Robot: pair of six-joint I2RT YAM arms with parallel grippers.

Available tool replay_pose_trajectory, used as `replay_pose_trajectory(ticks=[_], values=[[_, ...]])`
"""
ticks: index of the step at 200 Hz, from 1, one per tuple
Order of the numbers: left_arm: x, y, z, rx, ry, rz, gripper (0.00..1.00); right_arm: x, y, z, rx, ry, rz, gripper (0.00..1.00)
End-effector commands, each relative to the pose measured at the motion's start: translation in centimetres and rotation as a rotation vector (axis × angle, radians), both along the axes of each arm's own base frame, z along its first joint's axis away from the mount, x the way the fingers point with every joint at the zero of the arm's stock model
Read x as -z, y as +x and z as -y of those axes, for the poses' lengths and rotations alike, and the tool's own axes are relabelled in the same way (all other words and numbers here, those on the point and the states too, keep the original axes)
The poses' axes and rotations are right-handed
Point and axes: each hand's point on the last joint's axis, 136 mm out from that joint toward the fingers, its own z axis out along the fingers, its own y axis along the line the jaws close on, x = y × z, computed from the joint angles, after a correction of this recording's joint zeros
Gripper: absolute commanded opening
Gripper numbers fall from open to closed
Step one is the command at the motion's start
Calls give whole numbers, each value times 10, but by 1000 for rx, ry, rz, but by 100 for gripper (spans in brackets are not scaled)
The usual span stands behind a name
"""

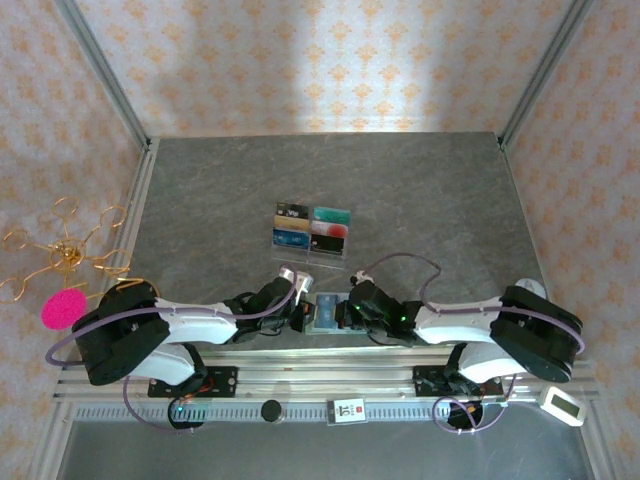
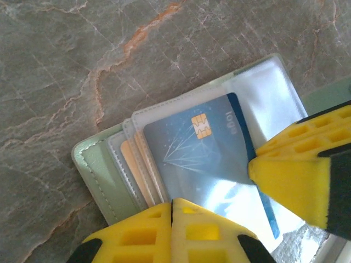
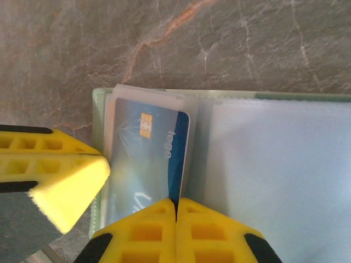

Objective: Take the credit cards out of the card holder

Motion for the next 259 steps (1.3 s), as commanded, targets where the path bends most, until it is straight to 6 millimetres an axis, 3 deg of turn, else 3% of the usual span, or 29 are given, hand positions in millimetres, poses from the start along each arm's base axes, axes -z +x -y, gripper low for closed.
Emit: replay_pose_trajectory(ticks=[1, 45, 79, 95, 121, 161, 259], values=[[15, -9, -12, 0, 31, -40, 0, 2, 2, 21, 77, -31, 16, 0], [2, -4, -10, -10, 6, -20, 0, 7, -1, 31, 87, -44, 7, 0], [-35, 4, 2, -3, -63, 47, 0, 10, -1, 27, 72, -55, 1, 0], [-42, 3, 16, 25, -82, 57, 0, 8, -1, 21, 50, -46, 2, 0], [-30, 1, 32, 56, -62, 31, 0, 8, 0, 17, 41, -50, 1, 0], [-2, 2, 23, 34, 4, -5, 0, 10, 0, 25, 78, -60, -6, 2], [7, -4, 14, 15, -3, -39, 0, 7, -4, 44, 121, -1, -16, 0]])
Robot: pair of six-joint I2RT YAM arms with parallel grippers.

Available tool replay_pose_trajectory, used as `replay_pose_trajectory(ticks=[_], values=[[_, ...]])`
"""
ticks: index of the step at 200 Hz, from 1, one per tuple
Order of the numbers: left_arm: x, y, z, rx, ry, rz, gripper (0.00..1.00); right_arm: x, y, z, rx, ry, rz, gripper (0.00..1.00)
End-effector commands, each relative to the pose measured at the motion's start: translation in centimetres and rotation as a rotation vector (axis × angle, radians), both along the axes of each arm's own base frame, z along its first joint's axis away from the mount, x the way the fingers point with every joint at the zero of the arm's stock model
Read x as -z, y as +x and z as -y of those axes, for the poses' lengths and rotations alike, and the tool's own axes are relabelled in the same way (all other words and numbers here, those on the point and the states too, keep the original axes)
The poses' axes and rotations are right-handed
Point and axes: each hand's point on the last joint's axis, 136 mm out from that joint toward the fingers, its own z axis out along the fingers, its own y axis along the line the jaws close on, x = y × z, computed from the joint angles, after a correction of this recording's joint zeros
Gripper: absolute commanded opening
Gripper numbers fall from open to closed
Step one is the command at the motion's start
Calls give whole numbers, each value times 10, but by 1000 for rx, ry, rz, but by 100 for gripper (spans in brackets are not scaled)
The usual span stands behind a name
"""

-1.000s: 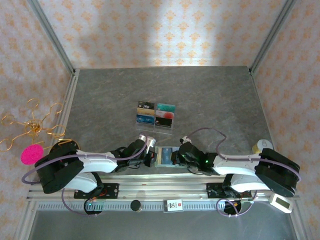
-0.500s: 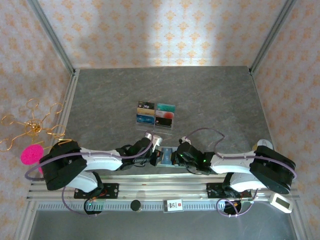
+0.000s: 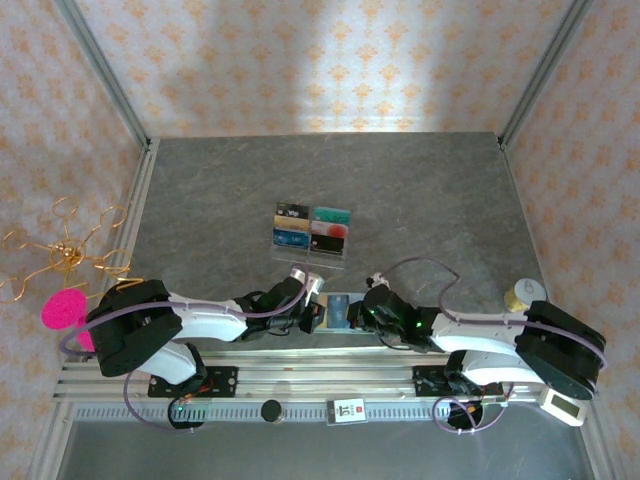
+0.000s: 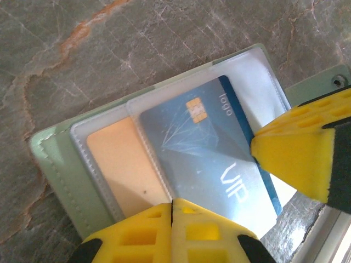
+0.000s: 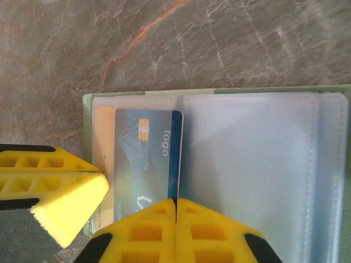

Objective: Take the credit cards out of the card holder

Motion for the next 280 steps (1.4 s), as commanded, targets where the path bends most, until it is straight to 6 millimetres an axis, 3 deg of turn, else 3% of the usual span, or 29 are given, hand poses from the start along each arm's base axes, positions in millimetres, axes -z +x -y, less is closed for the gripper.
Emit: replay_pose_trajectory(ticks=[1, 53, 92, 106, 133, 172, 194, 220, 262, 280], values=[[9, -1, -9, -32, 10, -25, 0, 7, -2, 14, 30, -22, -14, 0], [3, -1, -11, -27, 3, -8, 0, 7, -3, 21, 36, -32, -6, 0], [-39, 3, 13, 14, -102, 59, 0, 4, -1, 15, 6, -45, 6, 0], [-44, 5, 25, 47, -105, 77, 0, 1, 2, 14, 11, -39, 19, 0], [-28, 10, 36, 68, -64, 62, 0, -1, 3, 13, 7, -44, 25, 0], [-7, 11, 29, 55, 16, 35, 0, 1, 4, 12, 9, -26, 15, 0], [2, 9, 22, 49, 53, 16, 0, 3, 5, 12, 10, 11, -1, 18], [10, 4, 17, 54, 67, -6, 0, 0, 8, 10, 4, 21, 9, 25], [20, -3, 18, 81, 74, -36, 0, 3, 8, 1, -34, 22, -10, 24], [21, -3, 18, 81, 80, -37, 0, 2, 11, 0, -22, 19, -5, 12]])
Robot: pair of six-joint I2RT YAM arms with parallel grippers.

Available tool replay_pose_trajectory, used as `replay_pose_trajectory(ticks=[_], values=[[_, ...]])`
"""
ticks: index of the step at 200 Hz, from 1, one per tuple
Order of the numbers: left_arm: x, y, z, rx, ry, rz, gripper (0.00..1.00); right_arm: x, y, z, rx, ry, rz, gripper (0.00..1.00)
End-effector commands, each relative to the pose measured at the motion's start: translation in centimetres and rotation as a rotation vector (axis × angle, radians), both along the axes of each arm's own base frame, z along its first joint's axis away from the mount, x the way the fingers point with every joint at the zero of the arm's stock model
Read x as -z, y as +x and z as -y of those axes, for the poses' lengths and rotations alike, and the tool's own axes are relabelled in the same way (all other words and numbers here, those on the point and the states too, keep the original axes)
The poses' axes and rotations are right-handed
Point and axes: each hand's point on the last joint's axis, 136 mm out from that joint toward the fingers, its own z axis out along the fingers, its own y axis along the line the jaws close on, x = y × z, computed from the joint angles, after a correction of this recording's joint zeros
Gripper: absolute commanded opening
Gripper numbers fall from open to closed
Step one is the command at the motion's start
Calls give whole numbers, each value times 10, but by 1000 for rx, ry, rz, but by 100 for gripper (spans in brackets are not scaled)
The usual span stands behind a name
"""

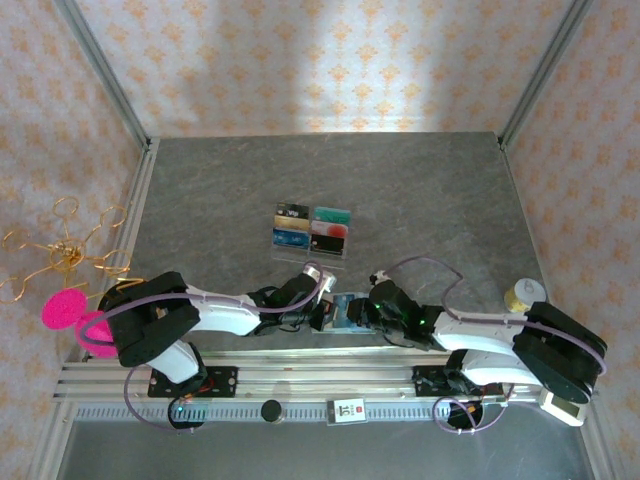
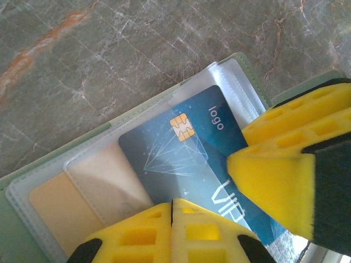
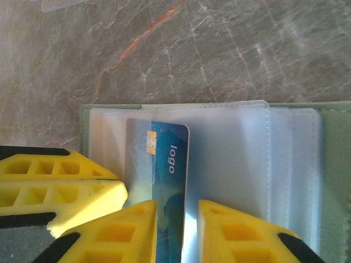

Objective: Take the credit cards out of the card holder

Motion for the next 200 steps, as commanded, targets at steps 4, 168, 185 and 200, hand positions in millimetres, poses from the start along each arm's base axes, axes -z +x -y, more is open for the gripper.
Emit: replay_pose_trajectory(ticks=[4, 168, 185, 200], values=[[20, -10, -9, 23, 67, -43, 0, -2, 5, -3, 2, 3, 9, 10], [-122, 22, -22, -140, -178, 218, 98, -164, 48, -1, -149, -79, 592, 0], [-145, 22, -38, -189, -207, 265, 99, -176, 62, -10, -180, -152, 656, 0], [-167, 20, -51, -229, -247, 304, 99, -182, 70, -25, -255, -200, 703, 0]])
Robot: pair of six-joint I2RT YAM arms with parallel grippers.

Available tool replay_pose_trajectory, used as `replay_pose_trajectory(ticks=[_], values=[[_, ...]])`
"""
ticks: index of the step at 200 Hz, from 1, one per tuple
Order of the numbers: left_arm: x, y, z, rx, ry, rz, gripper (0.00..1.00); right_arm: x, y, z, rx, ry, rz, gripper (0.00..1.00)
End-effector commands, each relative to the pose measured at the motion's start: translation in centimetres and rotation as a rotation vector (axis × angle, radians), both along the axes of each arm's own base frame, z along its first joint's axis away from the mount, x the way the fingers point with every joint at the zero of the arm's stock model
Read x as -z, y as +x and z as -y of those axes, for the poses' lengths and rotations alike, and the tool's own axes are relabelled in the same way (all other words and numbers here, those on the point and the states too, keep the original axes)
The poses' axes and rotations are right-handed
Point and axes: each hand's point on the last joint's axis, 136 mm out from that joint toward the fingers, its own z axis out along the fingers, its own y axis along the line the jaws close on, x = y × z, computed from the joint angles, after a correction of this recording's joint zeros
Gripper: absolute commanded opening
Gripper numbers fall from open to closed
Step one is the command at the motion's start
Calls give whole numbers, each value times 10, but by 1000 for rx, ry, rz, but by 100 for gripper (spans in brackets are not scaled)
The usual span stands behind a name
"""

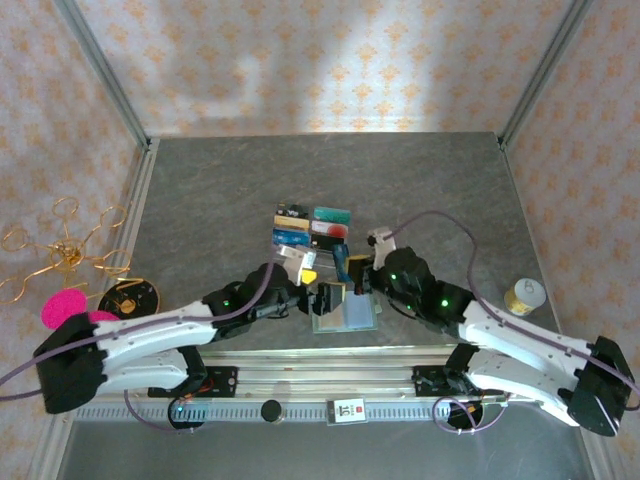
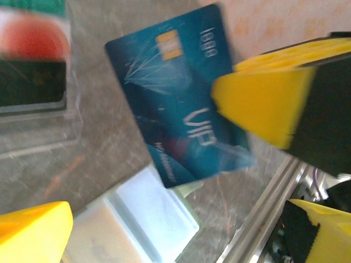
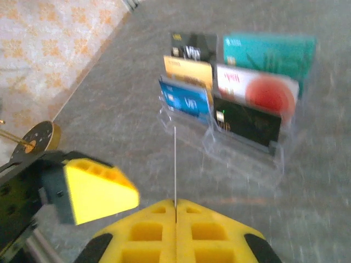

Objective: Take the credit cards out of the card holder

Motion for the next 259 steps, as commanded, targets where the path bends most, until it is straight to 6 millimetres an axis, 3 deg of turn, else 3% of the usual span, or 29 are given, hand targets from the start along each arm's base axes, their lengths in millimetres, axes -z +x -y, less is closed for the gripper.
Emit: replay_pose_trajectory(ticks=[1, 27, 99, 141, 191, 259], values=[[-22, 5, -27, -110, -9, 41, 99, -12, 16, -13, -76, -151, 150, 0], [-57, 4, -45, -160, -59, 109, 99, -14, 33, -34, -184, -235, 189, 0], [-119, 10, -71, -226, -28, 210, 99, 31, 70, -98, -540, -503, 179, 0], [-157, 12, -83, -247, -38, 257, 99, 48, 93, -115, -644, -607, 206, 0], [-170, 16, -88, -255, -20, 276, 99, 59, 111, -126, -704, -669, 227, 0], [-163, 21, -91, -265, 6, 266, 99, 67, 129, -132, -734, -733, 238, 0]])
